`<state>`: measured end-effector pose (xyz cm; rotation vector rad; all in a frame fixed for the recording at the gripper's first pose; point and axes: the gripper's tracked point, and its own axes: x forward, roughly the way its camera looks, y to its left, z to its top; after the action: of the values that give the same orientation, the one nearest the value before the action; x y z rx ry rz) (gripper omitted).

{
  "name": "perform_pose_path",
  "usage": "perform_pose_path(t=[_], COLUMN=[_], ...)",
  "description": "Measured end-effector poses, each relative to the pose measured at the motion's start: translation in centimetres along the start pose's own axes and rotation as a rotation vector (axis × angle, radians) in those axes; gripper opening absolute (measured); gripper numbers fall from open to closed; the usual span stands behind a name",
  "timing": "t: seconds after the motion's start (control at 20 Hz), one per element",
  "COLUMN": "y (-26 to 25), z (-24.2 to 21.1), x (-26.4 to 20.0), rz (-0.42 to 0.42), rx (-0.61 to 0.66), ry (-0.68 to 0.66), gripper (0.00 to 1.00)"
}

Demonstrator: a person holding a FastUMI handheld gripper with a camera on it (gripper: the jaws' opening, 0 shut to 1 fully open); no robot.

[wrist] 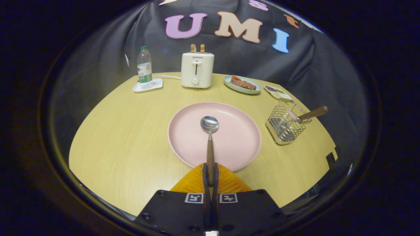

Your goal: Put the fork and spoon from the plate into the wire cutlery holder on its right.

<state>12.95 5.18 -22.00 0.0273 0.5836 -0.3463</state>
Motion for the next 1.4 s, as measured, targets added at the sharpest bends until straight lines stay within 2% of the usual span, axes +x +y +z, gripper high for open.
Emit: perform_pose_path(t=[0.45, 0.75, 1.0, 1.4], y=[-1.5, -3.6, -5.9, -11.9], z=[2.1, 5.1, 7.7, 11.7], x=[-1.5, -3.0, -4.5, -6.4], rz=[0.009, -0.008, -0.027, -0.15], rx=[-0.112, -0.097, -0.019, 0.128], ry=[0.014, 0.006, 0.021, 0.081], gripper=[0.03, 0.03, 0.03, 0.03])
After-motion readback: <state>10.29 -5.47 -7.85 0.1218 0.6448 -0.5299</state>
